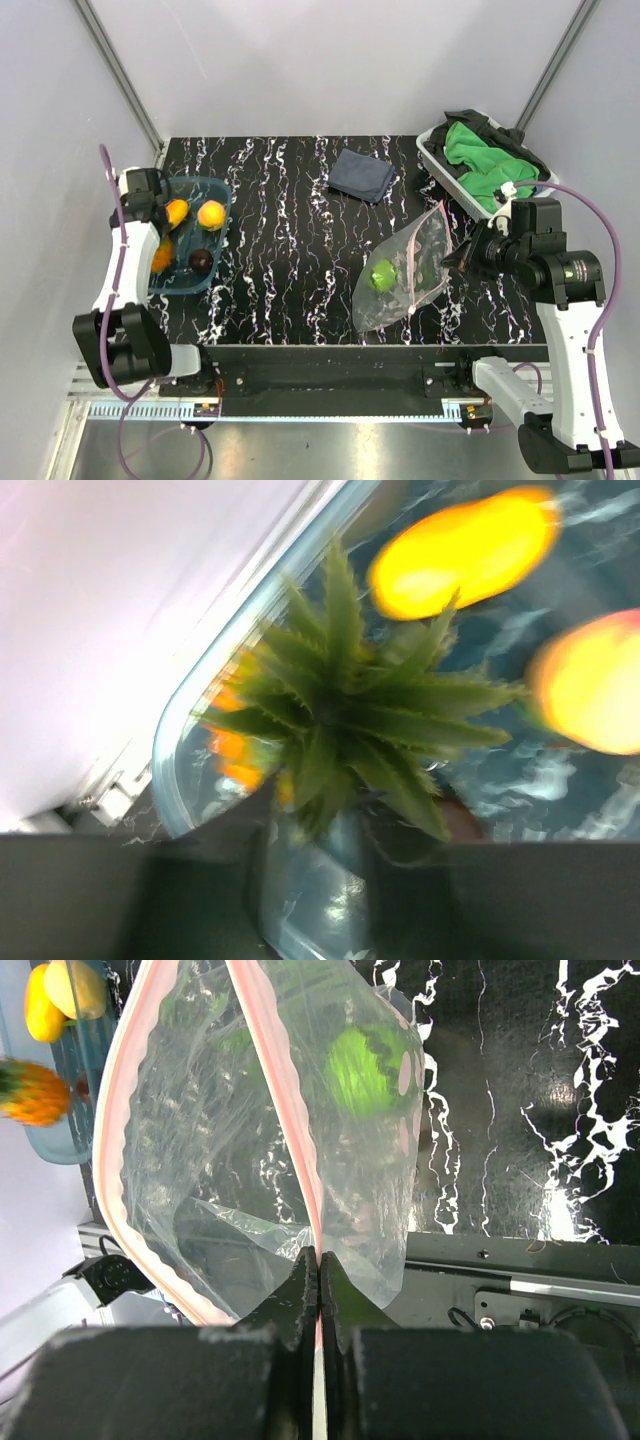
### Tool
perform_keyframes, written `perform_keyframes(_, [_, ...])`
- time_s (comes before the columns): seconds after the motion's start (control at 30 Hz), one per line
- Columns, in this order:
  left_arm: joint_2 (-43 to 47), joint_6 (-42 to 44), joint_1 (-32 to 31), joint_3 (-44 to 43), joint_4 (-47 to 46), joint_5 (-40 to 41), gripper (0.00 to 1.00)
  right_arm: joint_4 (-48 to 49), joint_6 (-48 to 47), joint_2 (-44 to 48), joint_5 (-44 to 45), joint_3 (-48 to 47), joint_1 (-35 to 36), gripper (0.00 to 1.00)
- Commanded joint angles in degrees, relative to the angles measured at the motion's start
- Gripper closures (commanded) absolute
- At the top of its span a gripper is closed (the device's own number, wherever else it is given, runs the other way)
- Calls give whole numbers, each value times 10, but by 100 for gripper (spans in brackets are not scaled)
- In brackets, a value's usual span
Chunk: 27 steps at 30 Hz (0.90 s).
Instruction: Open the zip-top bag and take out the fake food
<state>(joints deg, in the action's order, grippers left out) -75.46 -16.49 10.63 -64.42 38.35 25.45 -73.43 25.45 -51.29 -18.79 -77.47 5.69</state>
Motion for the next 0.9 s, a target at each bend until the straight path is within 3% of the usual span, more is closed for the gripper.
perform_keyframes(0.0, [-17, 8, 25, -7, 4, -8, 22, -15, -21, 1, 2, -22, 1, 100])
perform_keyframes(0.1, [-5, -14, 23, -2, 3, -21, 1, -15, -30, -7, 10, -26, 2, 100])
perform_keyframes(0.23, [22, -67, 3, -3, 16, -34, 1, -15, -36, -22, 14, -41, 1, 100])
perform_keyframes(0.33, [54, -112, -89, -6, 25, -47, 1, -15, -39, -29, 9, -51, 1, 100])
perform_keyframes(0.4, [77, -158, -139, -11, 22, -66, 4, -15, -44, -39, 11, -51, 1, 100])
perform_keyframes(0.43, [80, -174, -196, -17, 21, -88, 8, -14, -45, -43, 10, -51, 1, 100])
perform_keyframes(0.6, [52, -215, -371, -111, -48, -157, 15, 4, -36, -70, -5, -65, 2, 100])
perform_keyframes(0.73, [16, -185, -508, -191, -138, -244, 23, 7, -37, -73, 8, -84, 1, 100])
perform_keyframes(0.87, [-32, -127, -597, -263, -223, -315, 34, 11, -30, -83, 12, -101, 2, 100])
